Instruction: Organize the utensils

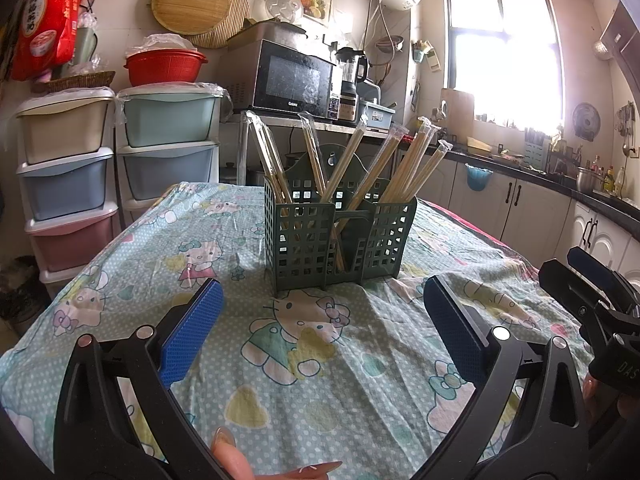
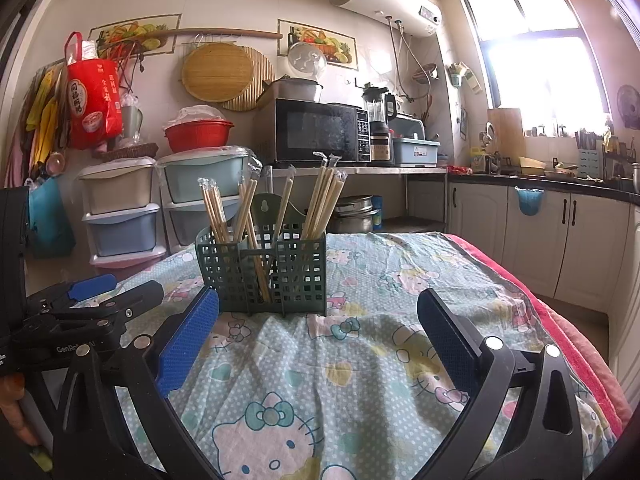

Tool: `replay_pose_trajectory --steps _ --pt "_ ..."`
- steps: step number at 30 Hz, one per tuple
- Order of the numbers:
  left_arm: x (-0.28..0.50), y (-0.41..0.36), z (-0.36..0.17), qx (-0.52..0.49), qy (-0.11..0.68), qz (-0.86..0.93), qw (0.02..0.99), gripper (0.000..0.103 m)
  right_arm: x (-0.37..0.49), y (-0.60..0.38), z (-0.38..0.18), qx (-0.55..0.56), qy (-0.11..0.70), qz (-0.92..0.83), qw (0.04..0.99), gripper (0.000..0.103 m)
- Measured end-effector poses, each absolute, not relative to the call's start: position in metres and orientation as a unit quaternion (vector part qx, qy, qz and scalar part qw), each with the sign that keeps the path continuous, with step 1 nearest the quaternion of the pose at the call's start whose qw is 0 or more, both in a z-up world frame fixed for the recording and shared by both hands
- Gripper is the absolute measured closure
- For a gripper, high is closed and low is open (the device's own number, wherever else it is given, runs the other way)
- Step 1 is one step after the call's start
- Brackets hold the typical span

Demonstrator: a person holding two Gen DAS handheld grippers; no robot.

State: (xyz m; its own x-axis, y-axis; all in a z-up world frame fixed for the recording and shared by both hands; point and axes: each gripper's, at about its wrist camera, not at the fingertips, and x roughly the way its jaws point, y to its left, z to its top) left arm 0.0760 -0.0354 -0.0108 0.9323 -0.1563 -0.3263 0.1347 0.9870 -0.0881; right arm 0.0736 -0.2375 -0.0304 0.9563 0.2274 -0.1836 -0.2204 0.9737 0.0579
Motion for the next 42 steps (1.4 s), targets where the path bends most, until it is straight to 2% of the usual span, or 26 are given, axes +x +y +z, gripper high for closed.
replay_pose_trajectory --steps 24,28,32,35,39,42 --pt "0.078 -0.025 -0.003 -0.058 0.184 -0.068 0.979 0.01 0.083 -0.244 -0.031 0.024 0.116 0.104 0.987 0.006" --pt "0.105 0.009 0.0 -0.078 0.239 -0.019 0.968 0.01 0.108 -0.261 -0.034 0.026 0.182 0.088 0.979 0.006" --pt "0.148 0.061 -0.015 -0.074 0.322 0.059 0.942 0.01 0.16 -0.308 -0.046 0.019 0.297 0.012 0.955 0.006" --pt "0.185 0.113 -0.046 -0.096 0.408 0.135 0.898 0.01 0.205 -0.357 -0.063 0.011 0.394 -0.055 0.918 0.006" --pt "0.2 0.15 -0.073 -0.126 0.44 0.198 0.867 0.01 0.237 -0.401 -0.084 0.027 0.438 -0.093 0.894 0.006" --pt "0.202 0.147 -0.073 -0.114 0.446 0.206 0.863 0.01 0.252 -0.42 -0.105 0.073 0.464 -0.083 0.879 0.005"
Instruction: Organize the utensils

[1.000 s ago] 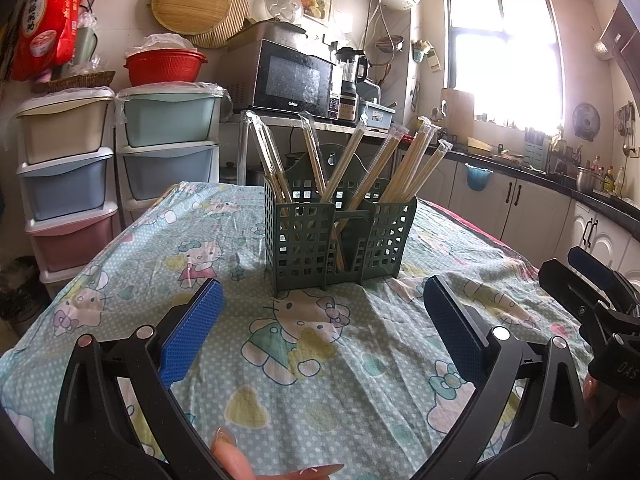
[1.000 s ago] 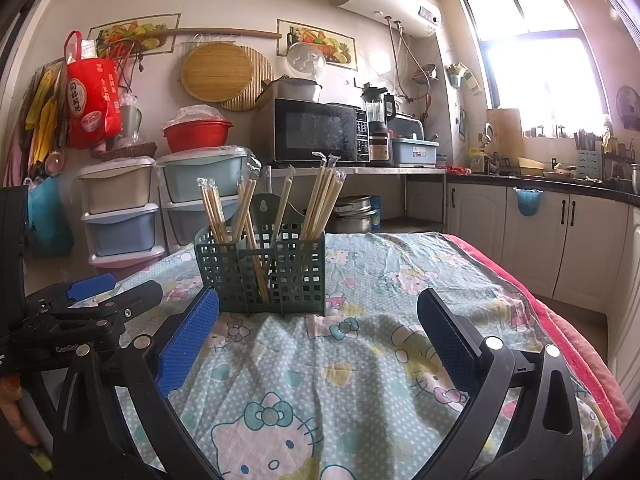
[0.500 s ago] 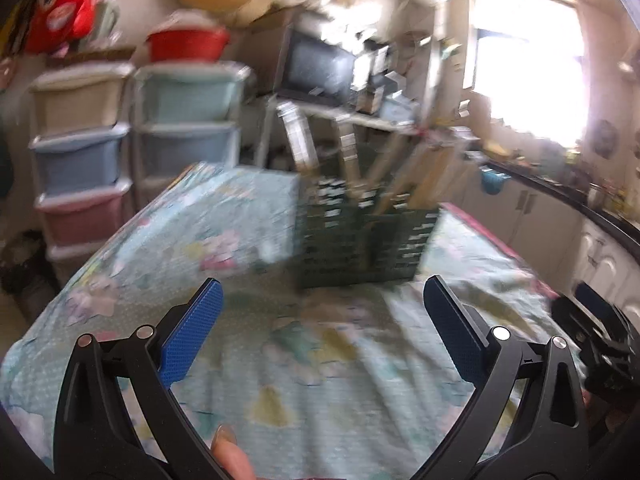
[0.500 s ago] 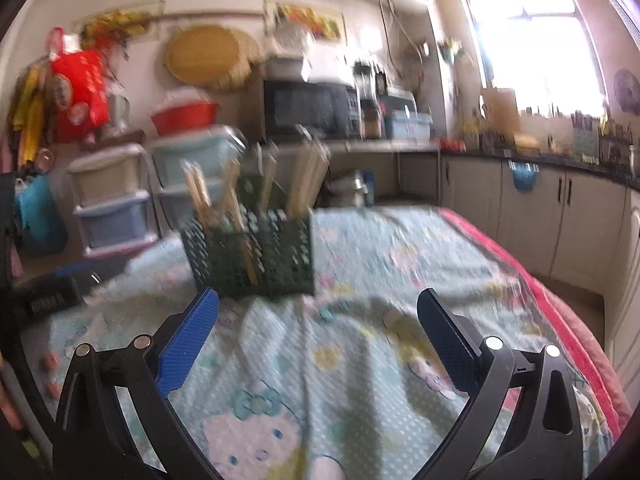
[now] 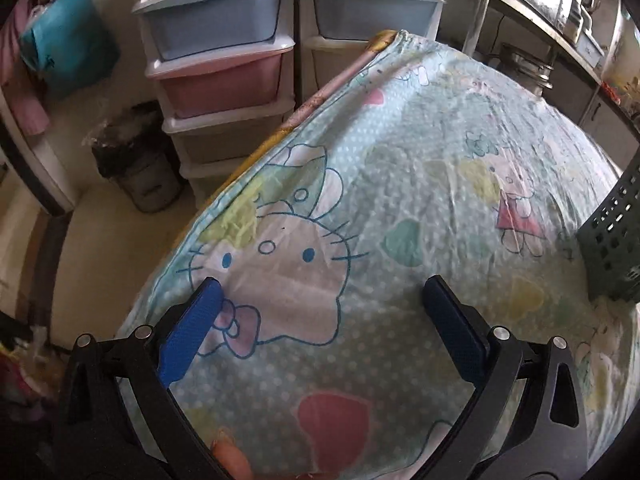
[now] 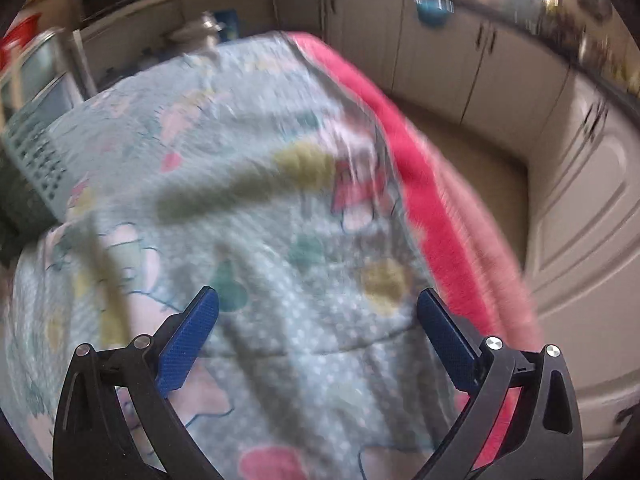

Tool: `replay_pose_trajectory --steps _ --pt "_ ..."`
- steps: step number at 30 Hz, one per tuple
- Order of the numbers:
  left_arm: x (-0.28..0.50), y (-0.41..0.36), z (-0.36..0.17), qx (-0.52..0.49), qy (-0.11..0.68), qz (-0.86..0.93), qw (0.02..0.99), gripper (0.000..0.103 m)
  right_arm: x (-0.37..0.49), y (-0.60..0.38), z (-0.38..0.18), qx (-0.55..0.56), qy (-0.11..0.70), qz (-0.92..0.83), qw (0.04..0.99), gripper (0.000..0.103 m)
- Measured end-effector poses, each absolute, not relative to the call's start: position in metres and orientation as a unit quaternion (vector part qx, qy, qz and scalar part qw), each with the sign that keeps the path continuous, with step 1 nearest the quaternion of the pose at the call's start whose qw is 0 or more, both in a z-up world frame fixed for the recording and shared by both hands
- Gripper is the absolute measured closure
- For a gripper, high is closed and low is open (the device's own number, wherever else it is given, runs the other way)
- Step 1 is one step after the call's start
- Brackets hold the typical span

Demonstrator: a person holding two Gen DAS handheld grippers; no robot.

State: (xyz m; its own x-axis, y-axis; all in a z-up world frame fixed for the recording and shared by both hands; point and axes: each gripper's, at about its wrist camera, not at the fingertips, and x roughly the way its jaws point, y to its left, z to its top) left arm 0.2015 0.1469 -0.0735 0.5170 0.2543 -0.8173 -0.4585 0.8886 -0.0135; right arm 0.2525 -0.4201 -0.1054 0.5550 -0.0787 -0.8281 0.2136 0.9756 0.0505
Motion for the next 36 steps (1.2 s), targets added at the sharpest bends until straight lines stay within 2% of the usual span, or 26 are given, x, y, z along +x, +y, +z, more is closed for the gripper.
replay_pose_trajectory --steps 36 --pt "0.2023 0.1441 -0.0742 -0.102 0.451 0.212 0.861 0.01 0.2524 -0.4158 -0.1086 0.059 0.449 -0.095 0.887 0.005"
